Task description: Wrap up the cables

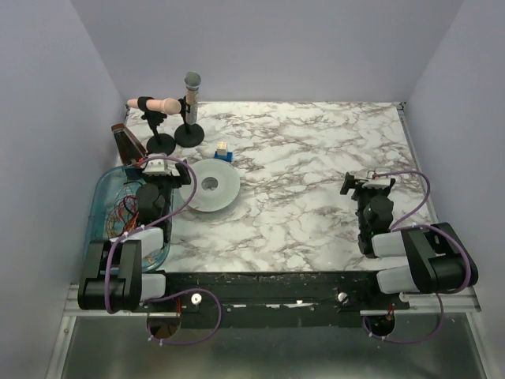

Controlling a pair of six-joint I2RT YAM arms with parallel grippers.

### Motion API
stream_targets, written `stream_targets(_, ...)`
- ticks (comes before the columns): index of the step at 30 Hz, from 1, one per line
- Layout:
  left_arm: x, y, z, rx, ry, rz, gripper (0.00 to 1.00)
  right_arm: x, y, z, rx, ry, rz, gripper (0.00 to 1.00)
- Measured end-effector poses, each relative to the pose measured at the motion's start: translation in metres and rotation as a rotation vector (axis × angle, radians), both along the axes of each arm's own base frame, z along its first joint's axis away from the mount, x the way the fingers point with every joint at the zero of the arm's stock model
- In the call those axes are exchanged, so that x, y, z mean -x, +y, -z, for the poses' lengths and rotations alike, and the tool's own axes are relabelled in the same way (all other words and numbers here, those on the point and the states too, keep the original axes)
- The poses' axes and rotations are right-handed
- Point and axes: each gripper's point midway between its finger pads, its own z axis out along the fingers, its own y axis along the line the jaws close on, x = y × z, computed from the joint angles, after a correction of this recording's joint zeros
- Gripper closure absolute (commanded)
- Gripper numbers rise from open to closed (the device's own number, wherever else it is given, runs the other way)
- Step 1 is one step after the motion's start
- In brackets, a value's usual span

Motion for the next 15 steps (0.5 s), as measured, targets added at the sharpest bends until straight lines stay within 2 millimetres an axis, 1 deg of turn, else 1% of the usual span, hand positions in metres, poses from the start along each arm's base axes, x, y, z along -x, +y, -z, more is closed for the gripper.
stream_targets(6, 0.001, 0.004, -0.007, -0.007, -0.015, -0.020, 0.01, 0.000, 0.000, -0.001, 0.000, -0.003, 0.000, 0.00)
stream_targets(8, 0.000, 0.005, -0.014, -0.033, -0.014, -0.023, 0.01, 0.001, 0.000, -0.004, -0.002, -0.013, -0.001, 0.00)
stream_targets(11, -0.005, 0.005, -0.032, -0.089, -0.012, -0.017, 0.01, 0.008, 0.000, -0.005, 0.001, -0.020, -0.010, 0.00)
stream_targets(13, -0.015, 0.004, -0.046, -0.132, 0.027, -0.005, 0.01, 0.017, 0.000, -0.005, 0.002, -0.027, -0.014, 0.00)
stream_targets(14, -0.021, 0.003, -0.051, -0.149, 0.056, 0.004, 0.01, 0.022, -0.001, -0.011, 0.001, -0.046, -0.017, 0.00)
stream_targets(15, -0.027, 0.003, -0.056, -0.171, 0.099, 0.016, 0.01, 0.026, 0.000, -0.022, -0.002, -0.081, -0.026, 0.00)
